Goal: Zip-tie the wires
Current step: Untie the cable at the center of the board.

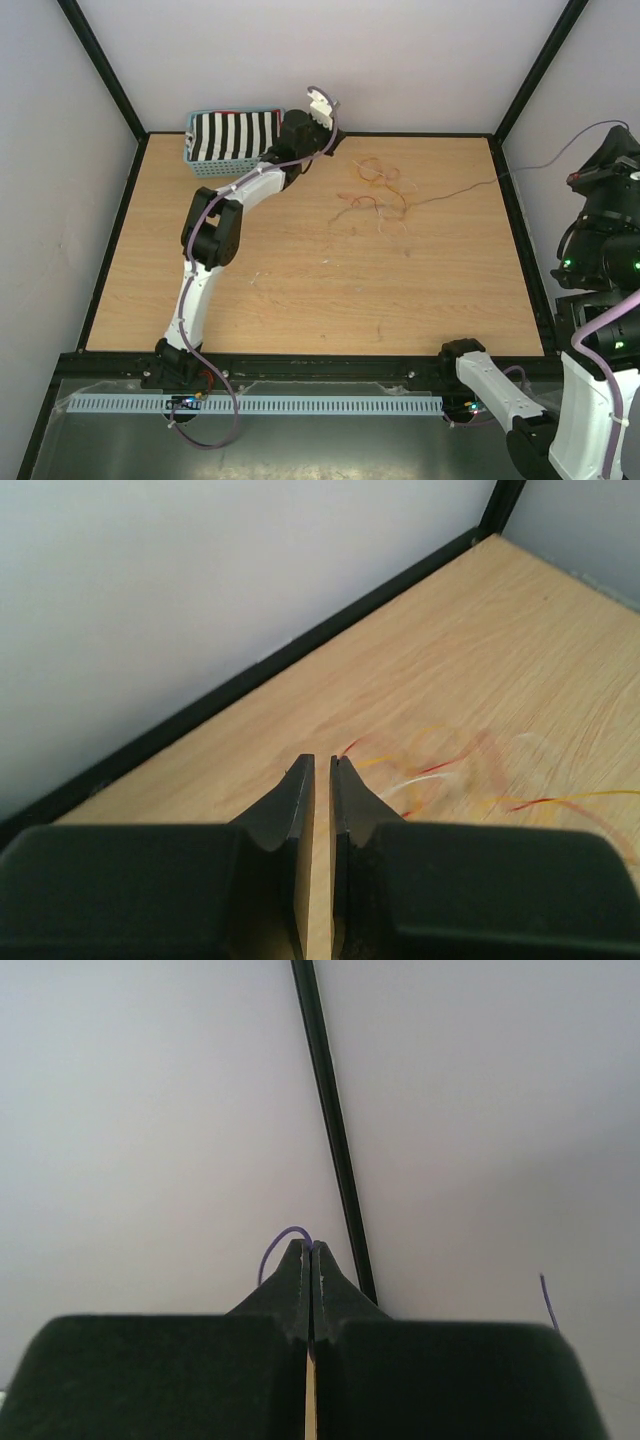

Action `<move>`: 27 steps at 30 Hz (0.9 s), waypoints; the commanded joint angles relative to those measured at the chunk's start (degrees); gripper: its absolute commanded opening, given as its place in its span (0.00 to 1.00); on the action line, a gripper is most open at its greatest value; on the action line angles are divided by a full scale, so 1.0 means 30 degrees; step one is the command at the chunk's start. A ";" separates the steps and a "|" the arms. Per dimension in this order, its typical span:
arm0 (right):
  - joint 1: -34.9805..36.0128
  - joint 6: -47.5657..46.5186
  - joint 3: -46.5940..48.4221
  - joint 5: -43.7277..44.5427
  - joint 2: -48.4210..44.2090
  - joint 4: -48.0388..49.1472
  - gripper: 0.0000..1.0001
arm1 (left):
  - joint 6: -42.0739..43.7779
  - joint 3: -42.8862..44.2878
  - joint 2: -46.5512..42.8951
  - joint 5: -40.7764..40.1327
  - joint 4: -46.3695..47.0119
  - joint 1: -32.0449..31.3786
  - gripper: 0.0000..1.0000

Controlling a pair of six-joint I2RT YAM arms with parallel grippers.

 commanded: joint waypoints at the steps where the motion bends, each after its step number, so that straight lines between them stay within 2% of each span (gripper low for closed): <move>1: -0.0022 -0.0501 0.0778 0.0168 -0.0196 0.0224 0.00 | -0.0870 -0.1169 -0.0181 -0.0343 0.1255 0.0537 0.11; 3: -0.0007 -0.0130 0.0497 -0.0634 -0.0133 0.0189 0.00 | -0.1495 -0.1777 -0.0376 0.0536 0.1842 0.0732 0.12; 5: -0.0015 0.0241 0.0074 -0.1078 0.0099 0.0016 0.00 | -0.1838 -0.2620 -0.0904 0.1780 0.2546 0.0776 0.18; 10: -0.0012 0.1041 -0.0636 -0.2158 0.0836 -0.0079 0.00 | -0.3331 -0.5972 -0.2928 0.7170 0.6077 0.0651 0.45; 14: -0.0009 0.1457 -0.0186 -0.3041 0.1365 -0.0079 0.00 | -0.5089 -0.9158 -0.4096 0.9394 1.0693 -0.0304 0.68; 16: -0.0007 0.1651 0.0011 -0.3450 0.1478 -0.0086 0.00 | -0.5009 -0.9816 -0.4350 0.9865 1.1334 -0.1175 0.77; 19: -0.0018 0.2163 0.0068 -0.4319 0.1445 -0.0078 0.00 | -0.3974 -0.9667 -0.3997 0.9555 1.1369 -0.2798 0.86; 22: -0.0007 0.2457 0.0192 -0.4847 0.1395 -0.0078 0.00 | -0.3678 -0.8331 -0.2764 0.8918 1.1326 -0.3976 0.92; 27: -0.0007 0.2574 0.0540 -0.5144 0.1186 -0.0108 0.00 | -0.4652 -0.5298 -0.0585 0.9178 1.1101 -0.4736 0.96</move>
